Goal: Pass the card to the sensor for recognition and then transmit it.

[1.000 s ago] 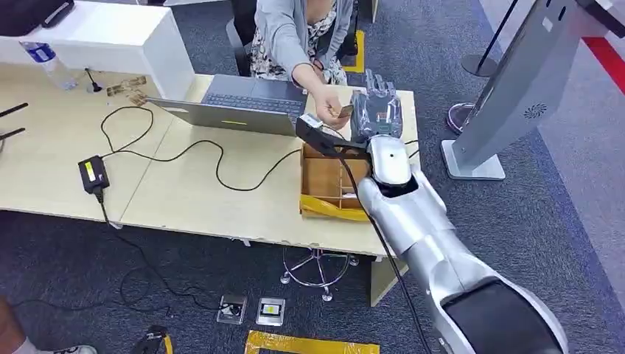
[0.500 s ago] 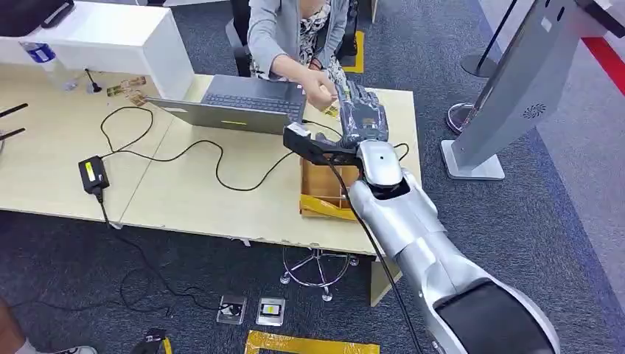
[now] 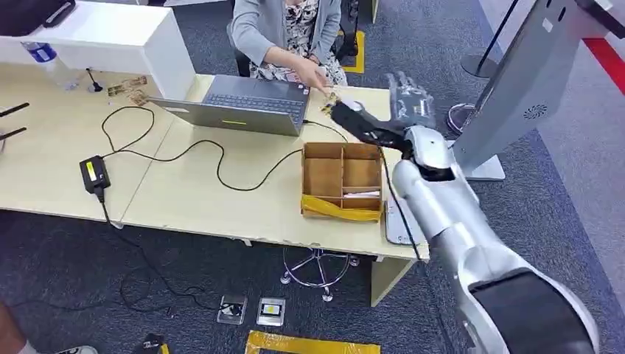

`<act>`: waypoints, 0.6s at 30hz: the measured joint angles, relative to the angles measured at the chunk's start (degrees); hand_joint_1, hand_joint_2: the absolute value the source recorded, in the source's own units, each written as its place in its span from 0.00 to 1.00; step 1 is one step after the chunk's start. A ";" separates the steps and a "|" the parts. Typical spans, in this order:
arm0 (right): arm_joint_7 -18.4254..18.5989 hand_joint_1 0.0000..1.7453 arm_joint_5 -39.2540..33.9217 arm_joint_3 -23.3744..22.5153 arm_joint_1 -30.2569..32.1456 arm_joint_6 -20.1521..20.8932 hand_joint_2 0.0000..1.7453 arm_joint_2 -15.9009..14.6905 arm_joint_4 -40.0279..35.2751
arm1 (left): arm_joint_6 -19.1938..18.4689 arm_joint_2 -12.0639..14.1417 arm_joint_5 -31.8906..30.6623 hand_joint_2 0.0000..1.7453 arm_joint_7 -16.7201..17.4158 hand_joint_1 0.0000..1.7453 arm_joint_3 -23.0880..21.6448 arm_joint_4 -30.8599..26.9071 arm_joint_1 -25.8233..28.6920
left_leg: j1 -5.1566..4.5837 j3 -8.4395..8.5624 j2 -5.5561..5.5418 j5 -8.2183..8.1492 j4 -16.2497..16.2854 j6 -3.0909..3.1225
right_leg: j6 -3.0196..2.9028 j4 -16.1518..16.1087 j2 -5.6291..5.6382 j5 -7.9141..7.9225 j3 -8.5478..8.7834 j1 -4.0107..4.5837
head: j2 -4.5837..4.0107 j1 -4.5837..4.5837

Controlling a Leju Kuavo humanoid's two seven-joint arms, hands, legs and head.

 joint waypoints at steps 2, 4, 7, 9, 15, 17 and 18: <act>2.63 0.00 -2.89 -2.32 -0.58 -1.89 0.00 -4.83 0.13 | 0.00 0.00 0.37 0.00 -0.18 0.00 0.00 0.00 0.67 | -0.02 0.03 0.01 -0.02 0.05 0.02 | 0.02 -0.09 0.01 0.01 0.00 -0.02 | 0.00 0.00; 1.36 0.00 -4.70 -4.67 -0.53 -3.87 0.00 -10.18 0.33 | 0.07 0.09 0.72 0.00 -0.41 0.00 0.00 0.11 1.16 | -0.06 0.00 0.00 -0.08 0.06 0.12 | 0.04 -0.11 0.01 0.03 -0.02 -0.07 | 0.00 -0.02; 0.62 0.00 -6.35 -8.24 0.10 -6.63 0.00 -18.62 0.74 | 0.07 0.09 1.51 0.00 -0.85 0.00 0.00 0.17 1.45 | -0.07 -0.05 -0.08 -0.13 0.08 0.21 | 0.08 -0.15 -0.10 0.04 0.03 -0.08 | 0.00 0.02; 1.19 0.00 -6.65 -10.12 1.29 -7.52 0.00 -23.01 1.12 | 0.11 0.09 1.88 0.00 -0.85 0.00 0.00 0.28 1.55 | -0.07 -0.06 -0.10 -0.18 0.08 0.25 | 0.09 -0.16 -0.11 0.03 0.06 -0.08 | 0.00 0.02; 5.45 0.00 -6.95 -14.70 7.89 -10.42 0.00 -34.59 2.67 | 0.70 0.15 2.91 0.00 -0.83 0.00 0.02 0.46 1.54 | -0.05 0.00 0.18 -0.38 0.06 0.29 | 0.12 -0.18 0.15 -0.01 -0.02 -0.06 | 0.00 -0.06; 6.45 0.00 -9.93 -16.79 12.26 -12.77 0.00 -38.09 3.32 | 1.03 0.09 3.54 0.00 -0.85 0.00 0.02 0.46 1.33 | 0.03 0.04 0.13 -0.40 0.05 0.28 | 0.14 -0.21 0.07 -0.09 0.14 0.02 | 0.00 -0.09; 6.54 0.00 -10.88 -17.91 14.12 -13.24 0.00 -39.42 3.67 | 1.05 0.00 3.59 0.00 -0.83 0.00 0.02 0.44 1.31 | 0.04 0.04 -0.03 -0.40 0.05 0.28 | 0.13 -0.21 -0.07 -0.18 0.16 0.02 | 0.00 0.07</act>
